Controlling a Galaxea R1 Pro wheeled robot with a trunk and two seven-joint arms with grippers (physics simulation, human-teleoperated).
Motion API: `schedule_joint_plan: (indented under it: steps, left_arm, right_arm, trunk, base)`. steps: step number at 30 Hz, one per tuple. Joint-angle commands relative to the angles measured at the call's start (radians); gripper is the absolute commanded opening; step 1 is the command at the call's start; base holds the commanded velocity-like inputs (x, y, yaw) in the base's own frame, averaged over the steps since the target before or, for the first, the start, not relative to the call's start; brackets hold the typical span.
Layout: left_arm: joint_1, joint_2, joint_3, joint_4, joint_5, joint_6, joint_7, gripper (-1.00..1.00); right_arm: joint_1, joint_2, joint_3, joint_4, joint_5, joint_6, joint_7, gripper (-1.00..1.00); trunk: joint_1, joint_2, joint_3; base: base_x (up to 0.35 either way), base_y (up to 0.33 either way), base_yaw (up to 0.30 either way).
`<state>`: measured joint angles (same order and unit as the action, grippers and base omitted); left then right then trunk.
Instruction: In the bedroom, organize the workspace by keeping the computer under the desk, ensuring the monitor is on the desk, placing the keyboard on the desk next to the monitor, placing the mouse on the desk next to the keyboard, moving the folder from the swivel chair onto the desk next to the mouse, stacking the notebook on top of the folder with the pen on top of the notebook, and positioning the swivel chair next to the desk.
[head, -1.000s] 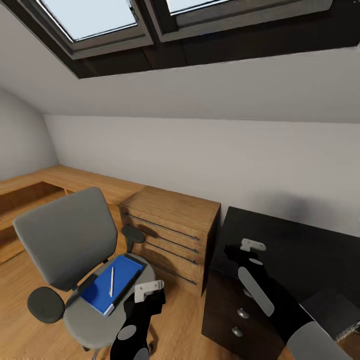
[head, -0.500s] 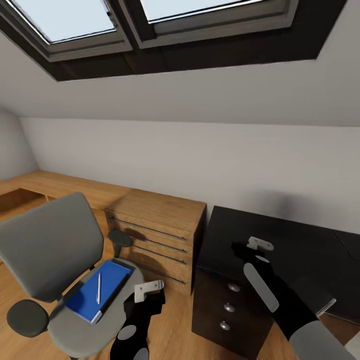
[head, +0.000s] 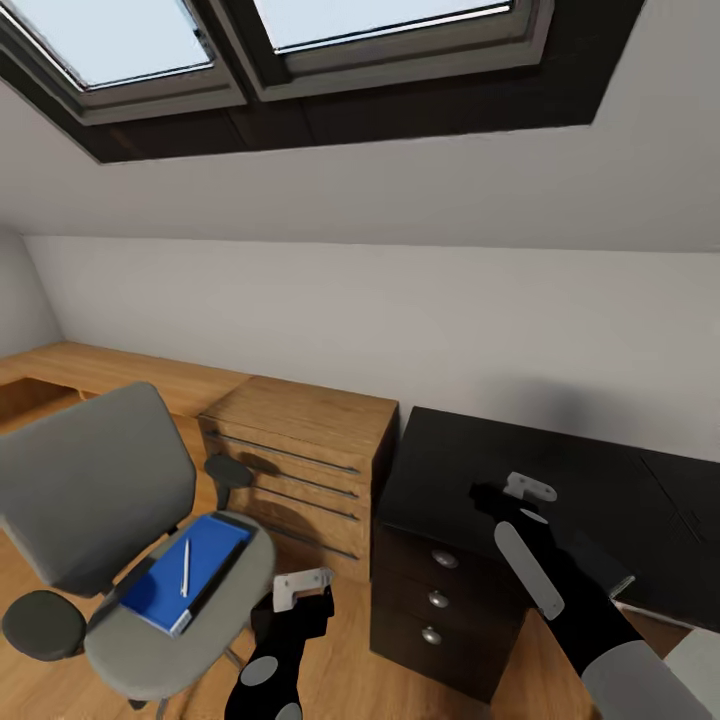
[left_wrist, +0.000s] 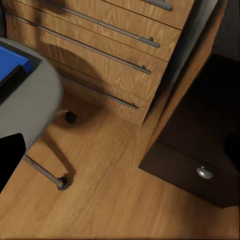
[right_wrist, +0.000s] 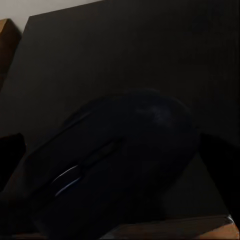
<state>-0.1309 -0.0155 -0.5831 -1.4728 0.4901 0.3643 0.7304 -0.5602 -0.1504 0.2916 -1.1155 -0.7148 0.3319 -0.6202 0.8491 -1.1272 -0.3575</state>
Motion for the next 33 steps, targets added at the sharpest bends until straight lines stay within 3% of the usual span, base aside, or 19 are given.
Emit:
schedule_joint_plan:
  steps: [1, 5, 14, 19, 22, 33]
  left_arm:
    - [-0.001, 0.000, -0.001, -0.001, 0.005, 0.004, 0.007, 1.00]
    - [-0.001, 0.001, -0.001, -0.001, 0.006, 0.004, 0.007, 1.00]
    - [-0.001, 0.000, -0.001, 0.001, 0.007, 0.004, 0.007, 1.00]
    - [-0.001, 0.001, -0.001, 0.002, 0.006, 0.004, 0.008, 1.00]
    - [-0.001, 0.002, -0.001, 0.002, 0.006, 0.003, 0.009, 1.00]
    - [-0.001, 0.003, -0.001, -0.003, 0.004, 0.001, 0.010, 1.00]
  right_arm:
    - [-0.001, -0.001, 0.003, -0.001, -0.008, 0.000, -0.004, -1.00]
    - [-0.001, -0.001, -0.007, -0.001, -0.009, 0.000, -0.004, -1.00]
    - [0.000, -0.003, -0.067, 0.000, -0.008, 0.001, -0.004, -1.00]
    - [0.000, -0.003, -0.140, 0.004, -0.006, 0.001, -0.004, -1.00]
    - [0.000, -0.004, -0.158, 0.006, -0.006, 0.001, -0.004, -1.00]
    - [0.000, -0.051, -0.195, 0.016, -0.006, 0.001, 0.003, -1.00]
  trunk:
    - [0.000, -0.001, -0.001]
    - [0.000, -0.001, -0.001]
    - [0.000, -0.001, -0.001]
    - [0.000, -0.001, -0.001]
    - [0.000, -0.001, -0.001]
    - [0.000, -0.001, -0.001]
  base:
    - [-0.245, -0.221, -0.059]
    - [-0.250, -0.229, -0.157]
    - [-0.219, -0.239, -0.250]
    - [-0.078, -0.149, -0.270]
    - [-0.021, -0.048, -0.273]
    - [-0.003, -0.007, -0.273]
